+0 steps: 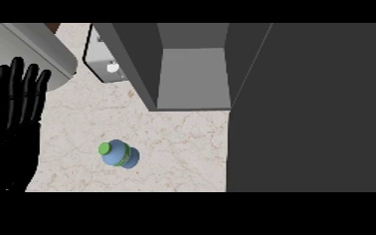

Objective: Pick up the bottled water, place it into the cabinet and close the cabinet

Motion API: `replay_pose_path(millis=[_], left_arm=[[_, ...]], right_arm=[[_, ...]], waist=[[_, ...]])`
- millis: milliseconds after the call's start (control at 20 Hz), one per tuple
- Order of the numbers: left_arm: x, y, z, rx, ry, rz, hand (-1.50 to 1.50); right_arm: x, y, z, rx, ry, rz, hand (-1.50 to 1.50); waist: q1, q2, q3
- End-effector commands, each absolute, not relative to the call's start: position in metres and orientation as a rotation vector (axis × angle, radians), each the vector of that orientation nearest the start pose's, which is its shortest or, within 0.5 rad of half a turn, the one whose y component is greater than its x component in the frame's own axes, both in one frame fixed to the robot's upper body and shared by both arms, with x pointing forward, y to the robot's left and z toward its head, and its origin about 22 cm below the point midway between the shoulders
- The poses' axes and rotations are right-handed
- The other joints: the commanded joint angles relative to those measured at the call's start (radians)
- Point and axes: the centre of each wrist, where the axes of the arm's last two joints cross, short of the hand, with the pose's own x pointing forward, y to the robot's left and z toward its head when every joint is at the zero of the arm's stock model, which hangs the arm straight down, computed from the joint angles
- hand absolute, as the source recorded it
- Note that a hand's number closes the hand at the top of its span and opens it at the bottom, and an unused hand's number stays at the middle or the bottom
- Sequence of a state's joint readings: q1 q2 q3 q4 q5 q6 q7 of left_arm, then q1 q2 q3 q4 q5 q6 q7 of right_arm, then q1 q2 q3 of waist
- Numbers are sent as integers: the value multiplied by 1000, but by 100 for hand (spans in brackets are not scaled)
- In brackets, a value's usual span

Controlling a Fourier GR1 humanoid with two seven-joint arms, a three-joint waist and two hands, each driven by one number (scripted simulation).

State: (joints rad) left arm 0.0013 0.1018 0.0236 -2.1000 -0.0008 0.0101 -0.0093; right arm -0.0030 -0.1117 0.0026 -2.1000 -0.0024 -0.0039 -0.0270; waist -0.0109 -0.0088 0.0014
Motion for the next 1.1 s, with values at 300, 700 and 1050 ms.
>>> replay_pose_path(millis=[300,700,1050], left_arm=[[191,234,110,70,-1927,200,-150],[142,221,138,119,-1897,247,-150],[124,214,139,238,-1789,217,-150]], right_arm=[[171,-225,112,219,-1971,181,-150],[103,-219,145,266,-1952,186,-150],[85,-209,153,286,-1953,166,-150]], waist=[[14,4,-1],[6,3,-1],[5,4,-1]])
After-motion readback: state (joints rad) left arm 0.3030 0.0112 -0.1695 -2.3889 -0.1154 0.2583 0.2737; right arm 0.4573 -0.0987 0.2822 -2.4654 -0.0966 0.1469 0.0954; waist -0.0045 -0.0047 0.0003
